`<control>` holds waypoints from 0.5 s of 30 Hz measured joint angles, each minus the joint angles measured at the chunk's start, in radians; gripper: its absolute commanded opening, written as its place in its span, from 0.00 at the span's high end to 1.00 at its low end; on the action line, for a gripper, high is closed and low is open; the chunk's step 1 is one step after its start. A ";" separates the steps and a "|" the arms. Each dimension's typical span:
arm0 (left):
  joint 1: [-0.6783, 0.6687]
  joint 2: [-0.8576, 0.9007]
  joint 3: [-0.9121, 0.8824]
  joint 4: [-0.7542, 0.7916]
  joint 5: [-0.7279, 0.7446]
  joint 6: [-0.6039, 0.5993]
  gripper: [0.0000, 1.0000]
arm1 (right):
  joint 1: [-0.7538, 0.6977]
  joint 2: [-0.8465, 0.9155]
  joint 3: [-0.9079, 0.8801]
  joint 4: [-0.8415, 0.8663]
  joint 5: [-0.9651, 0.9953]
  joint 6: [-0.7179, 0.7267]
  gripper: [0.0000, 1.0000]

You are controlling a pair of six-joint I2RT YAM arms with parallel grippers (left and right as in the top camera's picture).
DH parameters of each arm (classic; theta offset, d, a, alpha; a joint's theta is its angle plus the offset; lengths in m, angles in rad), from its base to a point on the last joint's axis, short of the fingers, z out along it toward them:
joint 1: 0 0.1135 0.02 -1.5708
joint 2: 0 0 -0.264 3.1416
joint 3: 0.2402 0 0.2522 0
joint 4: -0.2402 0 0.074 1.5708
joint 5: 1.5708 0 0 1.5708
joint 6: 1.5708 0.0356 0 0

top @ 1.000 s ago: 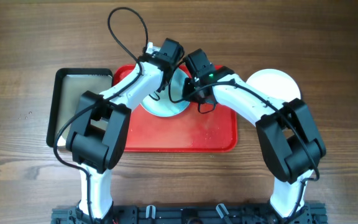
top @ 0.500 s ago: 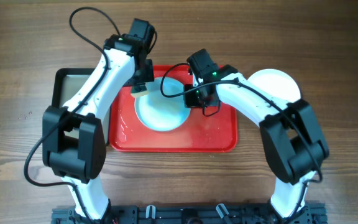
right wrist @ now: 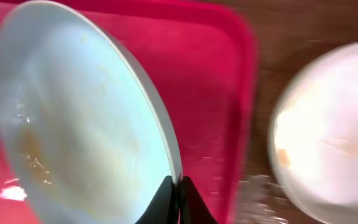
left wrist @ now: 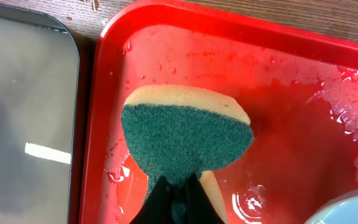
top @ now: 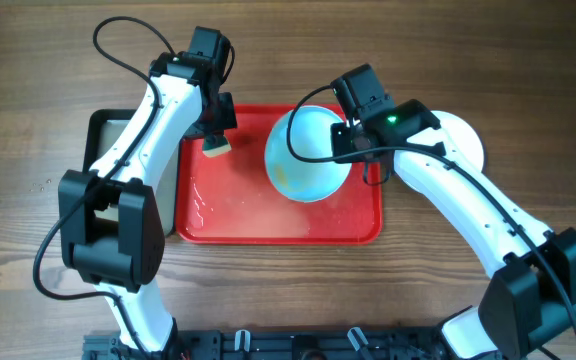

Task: Clean dirty plates on tray and stack at the side
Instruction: 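Lift the pale-blue plate with the right gripper toward the side stack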

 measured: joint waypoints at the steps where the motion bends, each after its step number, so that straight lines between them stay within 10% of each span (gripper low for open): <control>1: 0.000 0.000 0.000 0.000 0.000 0.000 0.96 | 0.003 0.000 0.000 -0.011 0.046 0.000 0.96; 15: 0.000 0.000 0.000 0.008 0.000 0.000 0.96 | 0.290 -0.155 0.000 -0.060 0.871 0.023 0.96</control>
